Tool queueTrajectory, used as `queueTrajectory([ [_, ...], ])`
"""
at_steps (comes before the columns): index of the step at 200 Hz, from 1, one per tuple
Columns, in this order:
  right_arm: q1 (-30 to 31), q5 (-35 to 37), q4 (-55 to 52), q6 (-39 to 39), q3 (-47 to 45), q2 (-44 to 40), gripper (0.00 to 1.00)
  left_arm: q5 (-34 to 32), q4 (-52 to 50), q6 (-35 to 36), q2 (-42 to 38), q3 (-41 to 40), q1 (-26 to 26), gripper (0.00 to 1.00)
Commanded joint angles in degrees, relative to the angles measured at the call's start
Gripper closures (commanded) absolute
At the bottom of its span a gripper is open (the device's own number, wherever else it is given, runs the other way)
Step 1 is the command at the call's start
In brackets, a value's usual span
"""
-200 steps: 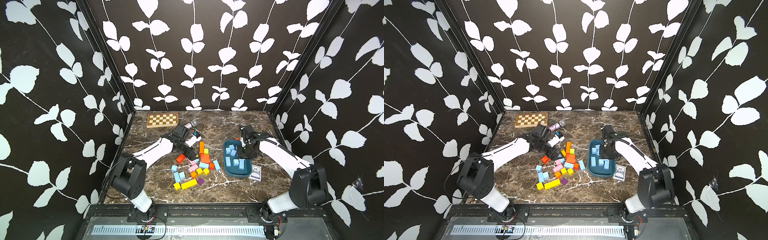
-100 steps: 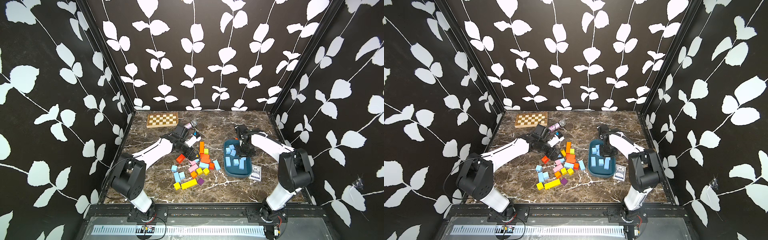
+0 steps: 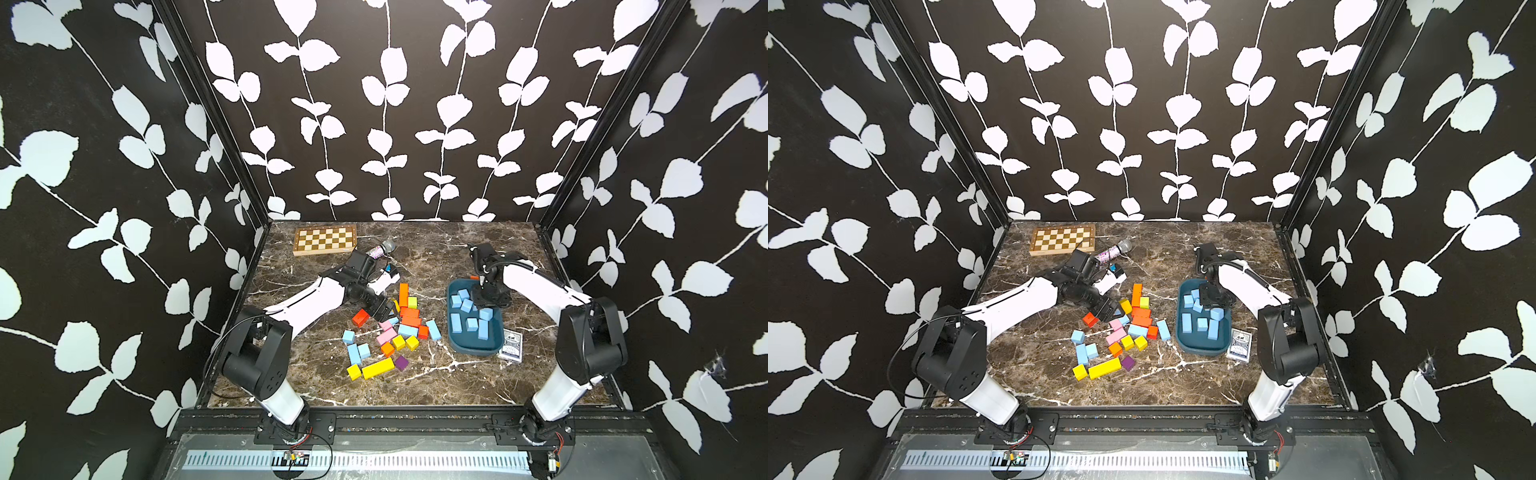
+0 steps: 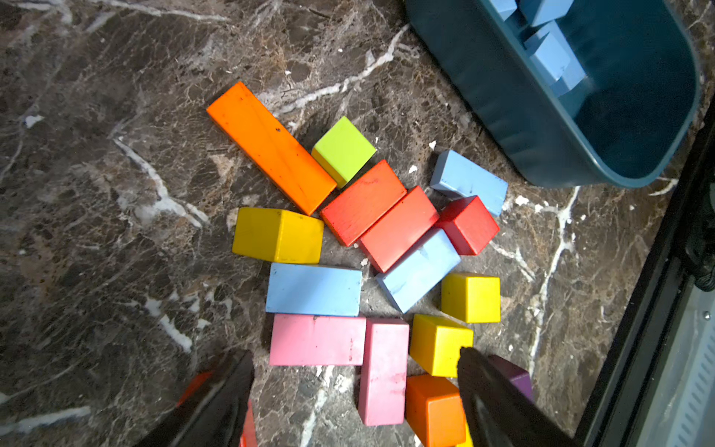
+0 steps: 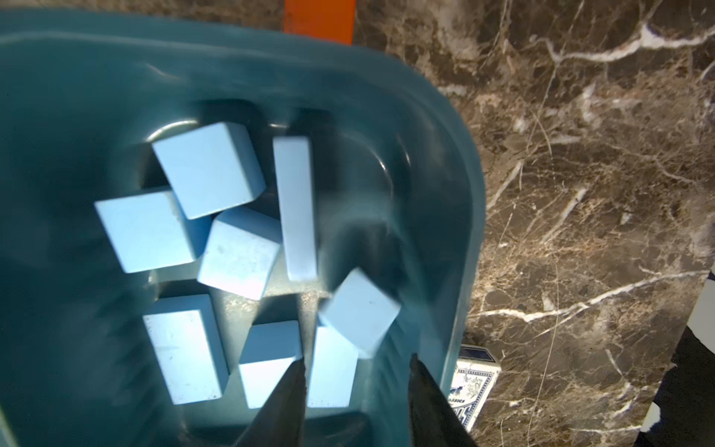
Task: Pick out the blue building blocks
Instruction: Place the building block in the storage box, then pick up the building block from the center of the board.
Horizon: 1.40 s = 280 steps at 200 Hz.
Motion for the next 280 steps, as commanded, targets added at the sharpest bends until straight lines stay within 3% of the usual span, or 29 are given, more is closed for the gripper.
queueTrajectory([
  [1, -0.1, -1.3, 0.4, -0.1, 0.8, -4.1, 0.56, -0.1, 0.0, 0.0, -1.8, -0.6, 0.4, 0.16],
  [47, 0.6, -2.6, 2.2, 0.2, 1.0, -10.3, 0.55, -0.5, -0.2, 0.4, -1.6, -0.2, 0.6, 0.16],
  [102, 4.2, -7.7, 13.1, 3.6, -5.1, -18.0, 0.56, -1.7, -1.8, 4.7, -2.2, -0.1, 0.8, 0.16],
  [190, 10.9, -6.6, 19.0, 5.9, -8.1, -18.7, 0.56, -2.6, -7.0, 15.2, -4.9, -1.6, 0.8, 0.18],
  [215, 11.6, -6.3, 18.9, 6.1, -8.3, -18.5, 0.56, -2.6, -10.2, 21.8, -5.2, -2.0, 0.8, 0.2],
  [255, 12.2, -6.7, 19.2, 6.3, -8.5, -18.2, 0.56, -4.7, -17.3, 38.5, -6.5, -2.2, 0.8, 0.23],
  [280, 12.6, -6.9, 19.2, 6.6, -8.2, -17.9, 0.56, -10.0, -17.8, 40.7, -6.5, -2.9, 0.8, 0.23],
])
